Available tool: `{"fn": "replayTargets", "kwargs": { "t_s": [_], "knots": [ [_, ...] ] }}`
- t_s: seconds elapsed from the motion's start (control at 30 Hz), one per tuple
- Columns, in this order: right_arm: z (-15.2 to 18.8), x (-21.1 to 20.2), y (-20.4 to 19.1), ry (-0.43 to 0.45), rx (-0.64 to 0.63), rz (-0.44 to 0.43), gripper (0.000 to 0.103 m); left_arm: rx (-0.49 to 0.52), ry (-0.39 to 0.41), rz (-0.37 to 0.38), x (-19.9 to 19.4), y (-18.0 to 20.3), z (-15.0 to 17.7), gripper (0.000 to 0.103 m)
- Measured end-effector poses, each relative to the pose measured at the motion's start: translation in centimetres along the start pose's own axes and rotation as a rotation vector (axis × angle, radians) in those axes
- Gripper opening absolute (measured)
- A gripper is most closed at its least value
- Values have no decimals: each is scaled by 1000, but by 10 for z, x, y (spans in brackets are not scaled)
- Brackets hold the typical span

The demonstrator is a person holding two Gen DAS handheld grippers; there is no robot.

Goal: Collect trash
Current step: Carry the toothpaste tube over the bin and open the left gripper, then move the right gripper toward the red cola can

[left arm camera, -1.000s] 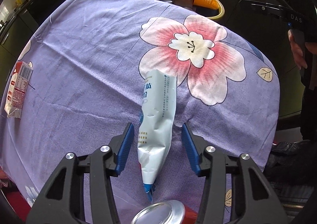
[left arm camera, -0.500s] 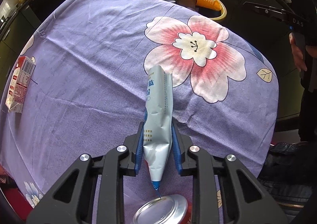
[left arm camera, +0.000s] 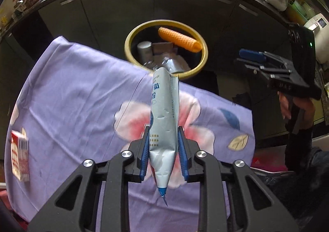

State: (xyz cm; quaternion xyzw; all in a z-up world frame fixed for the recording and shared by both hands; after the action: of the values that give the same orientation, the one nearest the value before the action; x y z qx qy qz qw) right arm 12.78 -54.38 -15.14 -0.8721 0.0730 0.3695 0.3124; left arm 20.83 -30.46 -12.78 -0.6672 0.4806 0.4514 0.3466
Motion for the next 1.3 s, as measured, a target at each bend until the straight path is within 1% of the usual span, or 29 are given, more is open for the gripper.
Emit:
{"fn": "replayTargets", "kwargs": {
  "t_s": [0.07, 0.13, 0.2, 0.27, 0.33, 0.4, 0.43, 0.47, 0.57, 0.67, 0.73, 0.8, 0.9, 0.97, 1.07, 1.2, 1.3],
  "knots": [
    [-3, -4, 16, 9, 34, 4, 67, 11, 6, 19, 16, -2, -37, 24],
    [-5, -7, 32, 16, 69, 11, 67, -1, 13, 30, 38, -8, -71, 24],
    [-8, -9, 45, 19, 92, 16, 67, -27, 15, 35, 61, -20, -101, 24],
    [-9, -11, 57, 19, 113, 16, 67, -58, 13, 32, 83, -34, -123, 25],
    [-10, -12, 64, 19, 126, 17, 67, -108, 2, 33, 104, -48, -138, 27],
    [-11, -12, 68, 24, 123, 22, 71, -157, -13, 31, 123, -59, -145, 42],
    [-11, -12, 69, 26, 119, 28, 71, -171, -13, 21, 128, -64, -147, 55],
    [-12, -12, 69, 27, 113, 33, 71, -179, -12, 10, 130, -66, -147, 56],
    [-11, -13, 67, 24, 99, 28, 71, -199, 14, 20, 118, -68, -139, 56],
    [-9, -10, 58, 16, 85, 24, 71, -212, 83, 18, 77, -62, -119, 56],
    [-6, -5, 50, 2, 69, 18, 71, -212, 132, -10, 48, -58, -104, 57],
    [-2, -1, 39, -15, 48, 8, 71, -226, 191, -41, 13, -52, -81, 58],
    [9, 4, 15, -46, -16, -10, 71, -266, 254, -90, -33, -42, -39, 61],
    [16, 6, -3, -62, -60, -31, 71, -297, 287, -116, -60, -40, -6, 63],
    [29, 12, -31, -91, -119, -67, 71, -344, 320, -197, -98, -29, 51, 66],
    [51, 23, -77, -150, -217, -114, 71, -436, 352, -288, -133, -11, 129, 67],
    [66, 31, -113, -209, -294, -154, 71, -502, 350, -347, -152, -4, 185, 68]
  ]
}}
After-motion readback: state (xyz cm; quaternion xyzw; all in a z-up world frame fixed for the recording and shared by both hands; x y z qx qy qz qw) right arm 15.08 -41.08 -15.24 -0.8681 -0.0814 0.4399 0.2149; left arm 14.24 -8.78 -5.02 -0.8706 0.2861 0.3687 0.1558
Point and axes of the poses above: each gripper's, at about its wrist camera, not at the fingertips, and x roughly the way its jaws point, y to its right, z to its underside, the point moved 6 cm from there along x, roughly the way its jaws point, and after that the axes turned 15 degrees about x, right-handed, at the moved point
